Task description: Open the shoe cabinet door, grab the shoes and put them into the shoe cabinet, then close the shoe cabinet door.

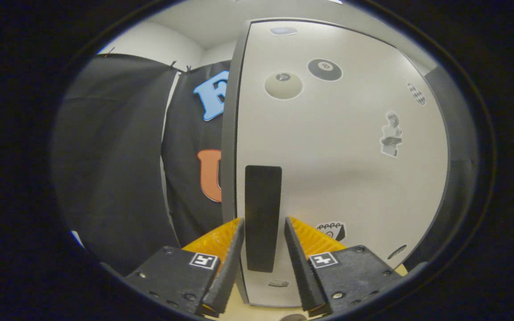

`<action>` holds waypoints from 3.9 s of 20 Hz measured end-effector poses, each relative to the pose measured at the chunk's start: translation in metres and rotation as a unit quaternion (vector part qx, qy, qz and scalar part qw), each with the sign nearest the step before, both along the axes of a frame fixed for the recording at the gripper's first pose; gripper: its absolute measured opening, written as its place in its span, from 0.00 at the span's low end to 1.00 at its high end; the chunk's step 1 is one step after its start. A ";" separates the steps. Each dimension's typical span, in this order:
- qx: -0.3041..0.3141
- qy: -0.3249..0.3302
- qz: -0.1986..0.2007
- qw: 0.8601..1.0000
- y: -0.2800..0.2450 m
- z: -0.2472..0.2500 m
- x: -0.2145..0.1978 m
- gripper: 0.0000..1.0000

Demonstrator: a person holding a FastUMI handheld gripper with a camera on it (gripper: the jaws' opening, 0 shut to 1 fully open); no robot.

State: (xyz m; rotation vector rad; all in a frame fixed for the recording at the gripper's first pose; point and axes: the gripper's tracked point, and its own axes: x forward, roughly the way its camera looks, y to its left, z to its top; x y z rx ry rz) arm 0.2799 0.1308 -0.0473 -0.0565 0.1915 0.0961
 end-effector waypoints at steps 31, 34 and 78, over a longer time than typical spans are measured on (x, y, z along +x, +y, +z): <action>0.064 0.019 0.114 0.991 -0.083 0.022 -0.226 0.30; 0.073 0.019 0.119 0.990 -0.098 0.027 -0.242 0.30; 0.027 -0.047 -0.072 0.996 -0.378 0.029 -0.340 0.57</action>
